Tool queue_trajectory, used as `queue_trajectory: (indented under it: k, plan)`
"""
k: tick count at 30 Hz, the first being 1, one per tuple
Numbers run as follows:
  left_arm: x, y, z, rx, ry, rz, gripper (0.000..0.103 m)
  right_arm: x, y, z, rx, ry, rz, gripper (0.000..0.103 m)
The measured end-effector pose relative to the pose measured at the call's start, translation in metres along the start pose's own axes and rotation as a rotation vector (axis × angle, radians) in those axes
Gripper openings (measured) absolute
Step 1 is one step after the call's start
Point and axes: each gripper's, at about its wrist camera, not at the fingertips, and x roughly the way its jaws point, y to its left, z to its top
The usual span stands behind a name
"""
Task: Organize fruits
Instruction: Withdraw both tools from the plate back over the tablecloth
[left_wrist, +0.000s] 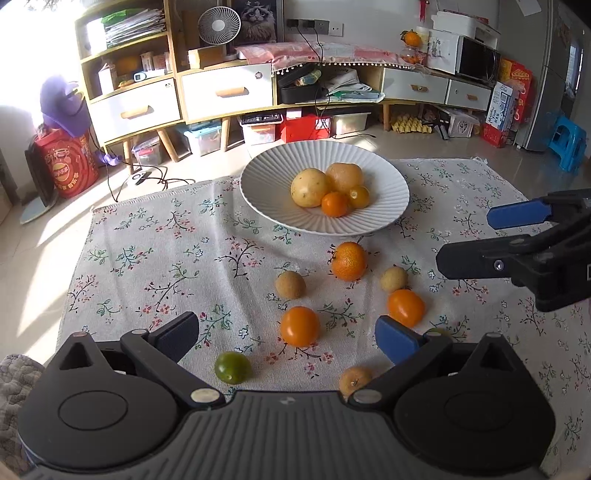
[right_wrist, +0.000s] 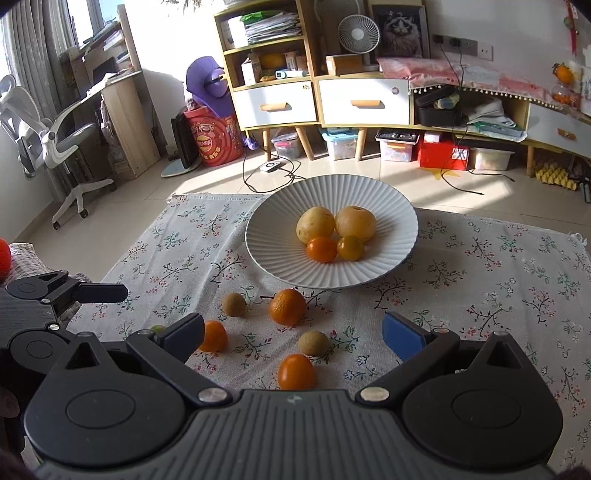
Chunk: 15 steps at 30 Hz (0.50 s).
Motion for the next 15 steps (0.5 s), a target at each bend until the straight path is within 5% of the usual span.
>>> queue_trajectory:
  k: [15]
  plan:
    - [-0.008, 0.009, -0.034, 0.025, 0.034, -0.010, 0.098, -0.006, 0.006, -0.036, -0.006, 0.020, 0.006, 0.102]
